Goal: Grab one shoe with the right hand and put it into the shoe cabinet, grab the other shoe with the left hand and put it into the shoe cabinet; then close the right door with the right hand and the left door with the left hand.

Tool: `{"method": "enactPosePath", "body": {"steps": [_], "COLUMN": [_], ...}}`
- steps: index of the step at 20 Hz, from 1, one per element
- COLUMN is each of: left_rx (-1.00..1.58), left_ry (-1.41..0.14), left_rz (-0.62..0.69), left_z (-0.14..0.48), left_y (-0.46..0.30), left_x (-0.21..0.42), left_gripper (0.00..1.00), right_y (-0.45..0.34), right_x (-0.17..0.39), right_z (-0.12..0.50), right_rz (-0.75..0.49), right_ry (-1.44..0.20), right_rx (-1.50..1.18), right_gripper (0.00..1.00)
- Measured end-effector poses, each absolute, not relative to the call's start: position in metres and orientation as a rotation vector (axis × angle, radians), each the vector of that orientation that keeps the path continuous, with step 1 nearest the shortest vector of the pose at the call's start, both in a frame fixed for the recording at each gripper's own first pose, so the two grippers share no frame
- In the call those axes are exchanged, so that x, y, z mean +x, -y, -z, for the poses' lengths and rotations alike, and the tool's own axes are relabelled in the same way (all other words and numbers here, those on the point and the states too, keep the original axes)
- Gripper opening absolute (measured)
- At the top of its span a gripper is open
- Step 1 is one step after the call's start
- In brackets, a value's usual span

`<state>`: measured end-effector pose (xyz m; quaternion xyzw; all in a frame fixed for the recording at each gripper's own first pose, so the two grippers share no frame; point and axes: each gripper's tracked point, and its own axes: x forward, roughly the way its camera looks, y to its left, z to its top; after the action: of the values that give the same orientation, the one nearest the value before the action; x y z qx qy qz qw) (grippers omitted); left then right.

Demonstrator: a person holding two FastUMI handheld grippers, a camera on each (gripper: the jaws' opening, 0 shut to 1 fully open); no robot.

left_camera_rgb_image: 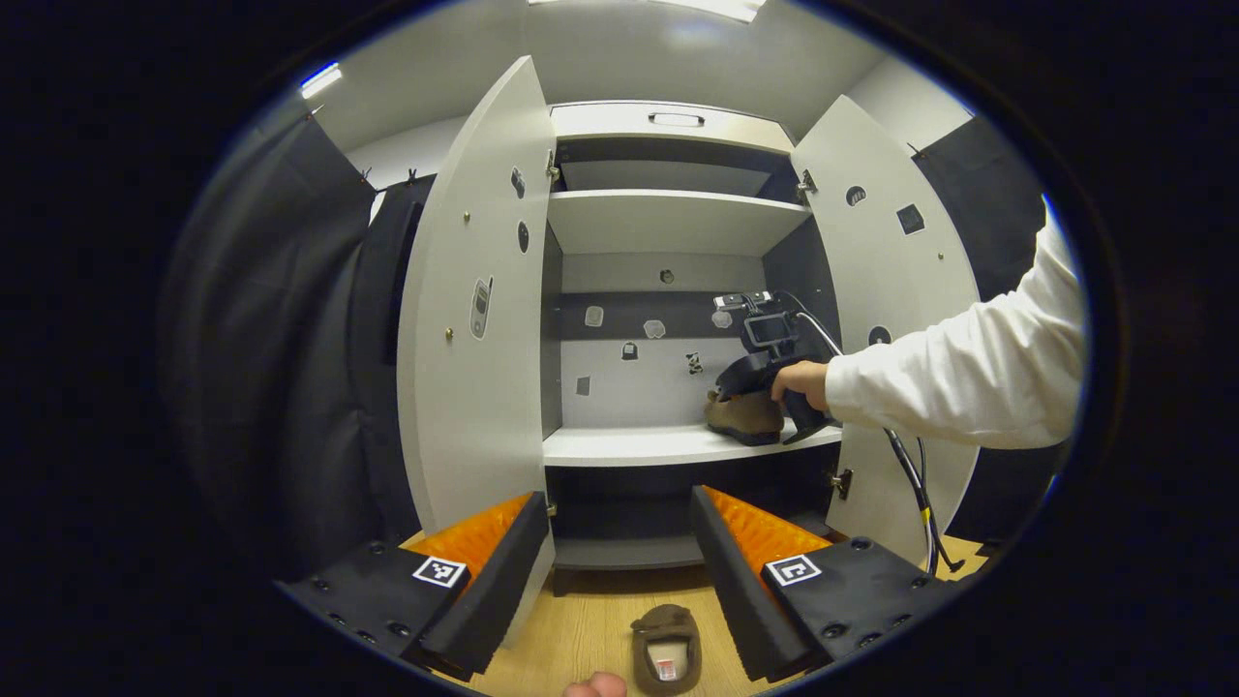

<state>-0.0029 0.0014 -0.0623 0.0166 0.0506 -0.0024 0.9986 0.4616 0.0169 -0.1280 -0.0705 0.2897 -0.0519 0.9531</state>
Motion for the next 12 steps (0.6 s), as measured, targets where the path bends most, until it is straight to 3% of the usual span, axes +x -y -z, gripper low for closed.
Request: {"method": "enactPosePath", "body": {"steps": [2, 4, 5, 6, 7, 8, 10, 12], "left_rx": [0.036, 0.033, 0.029, 0.025, 0.022, 0.020, 0.017, 0.006], "left_ry": [-0.114, -0.125, -0.122, -0.119, -0.114, -0.112, -0.106, -0.100], "left_rz": [-0.001, -0.001, 0.000, 0.004, 0.006, 0.009, 0.014, 0.024], "left_z": [0.067, 0.069, 0.069, 0.068, 0.067, 0.067, 0.066, 0.065], "left_y": [-0.004, -0.004, -0.004, -0.004, -0.004, -0.003, -0.003, -0.001], "left_x": [-0.002, -0.003, -0.002, -0.002, -0.002, -0.001, 0.001, 0.002], "left_gripper": [0.96, 0.96, 0.96, 0.96, 0.97, 0.97, 0.96, 0.99], "right_y": [-0.020, -0.018, -0.019, -0.020, -0.021, -0.020, -0.019, -0.018], "right_x": [0.456, 0.451, 0.449, 0.445, 0.441, 0.437, 0.430, 0.421], "right_z": [0.123, 0.118, 0.116, 0.113, 0.108, 0.103, 0.095, 0.087], "right_rz": [0.083, 0.066, 0.049, 0.032, 0.014, 0.006, -0.006, -0.017], "right_ry": [-0.589, -0.591, -0.592, -0.597, -0.600, -0.599, -0.599, -0.598], "right_rx": [-0.136, -0.130, -0.115, -0.097, -0.076, -0.061, -0.042, -0.053], "right_gripper": [0.21, 0.36, 0.37, 0.58, 0.62, 0.81, 0.92, 0.92]}}
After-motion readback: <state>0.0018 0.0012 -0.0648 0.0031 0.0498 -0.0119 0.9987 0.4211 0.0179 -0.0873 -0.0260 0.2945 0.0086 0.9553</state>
